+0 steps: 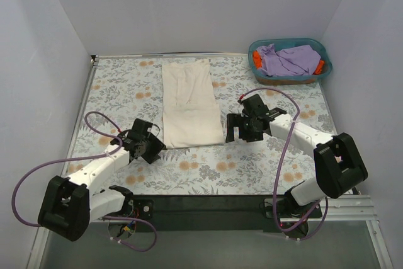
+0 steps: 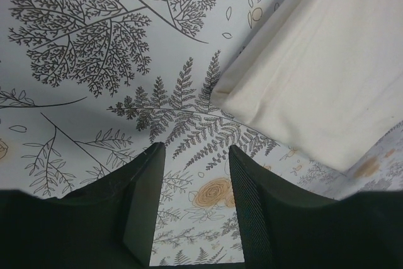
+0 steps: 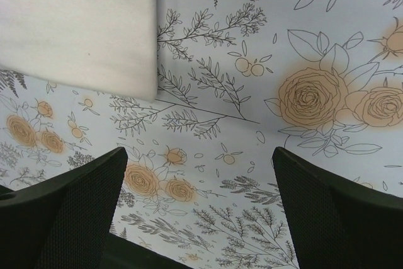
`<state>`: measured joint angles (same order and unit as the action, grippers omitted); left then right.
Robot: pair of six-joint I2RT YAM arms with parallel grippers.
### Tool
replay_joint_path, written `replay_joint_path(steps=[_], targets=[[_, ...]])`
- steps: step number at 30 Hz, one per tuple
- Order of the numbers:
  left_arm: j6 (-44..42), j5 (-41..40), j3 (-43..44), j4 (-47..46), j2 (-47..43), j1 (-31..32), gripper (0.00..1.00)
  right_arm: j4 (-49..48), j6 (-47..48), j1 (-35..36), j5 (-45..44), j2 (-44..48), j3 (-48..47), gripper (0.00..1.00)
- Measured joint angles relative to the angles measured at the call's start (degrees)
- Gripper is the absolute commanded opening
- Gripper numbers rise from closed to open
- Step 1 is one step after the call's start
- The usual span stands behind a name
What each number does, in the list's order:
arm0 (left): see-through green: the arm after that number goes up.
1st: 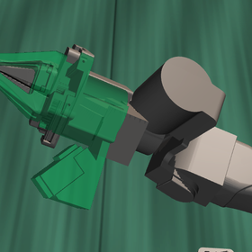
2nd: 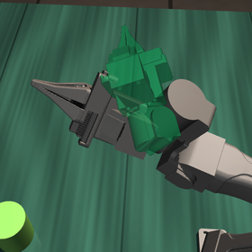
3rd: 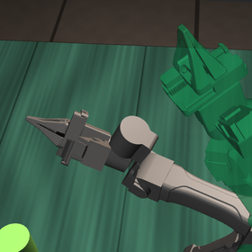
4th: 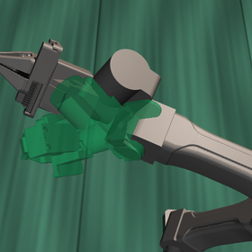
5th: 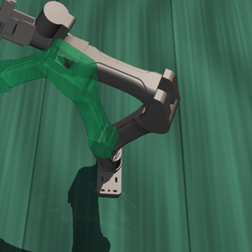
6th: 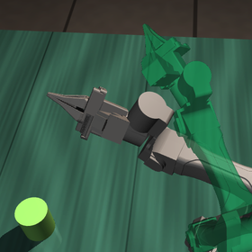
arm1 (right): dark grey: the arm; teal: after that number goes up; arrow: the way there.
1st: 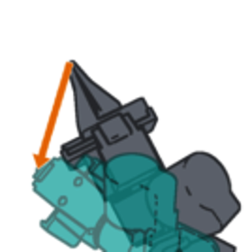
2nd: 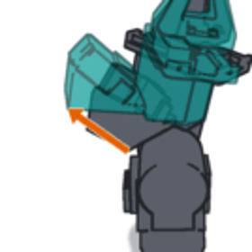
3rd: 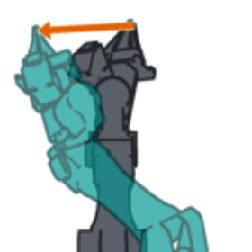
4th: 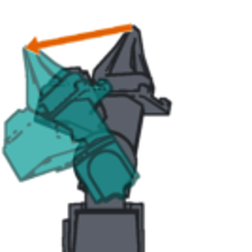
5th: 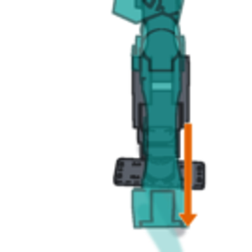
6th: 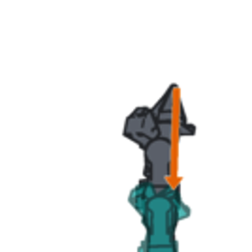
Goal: Fold and stack the t-shirts
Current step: Fold the tshirt
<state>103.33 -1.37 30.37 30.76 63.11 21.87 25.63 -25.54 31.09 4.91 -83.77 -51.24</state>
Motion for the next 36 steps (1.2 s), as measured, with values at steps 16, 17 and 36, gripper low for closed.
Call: replay_joint_path(steps=[16, 17, 36], targets=[[10.4, -7.3, 2.5, -4.7, 9.0, 3.7, 0.52, -0.4, 2.6, 0.5, 3.4, -0.4, -0.1, 0.86], [10.5, -7.4, 3.0, -5.0, 9.8, 4.0, 0.52, -0.5, 2.7, 0.5, 3.5, -0.4, -0.1, 0.86], [11.3, -7.7, 4.2, -8.5, 13.2, 5.4, 0.49, -1.8, 2.8, 0.5, 4.7, -0.4, 1.2, 0.85]])
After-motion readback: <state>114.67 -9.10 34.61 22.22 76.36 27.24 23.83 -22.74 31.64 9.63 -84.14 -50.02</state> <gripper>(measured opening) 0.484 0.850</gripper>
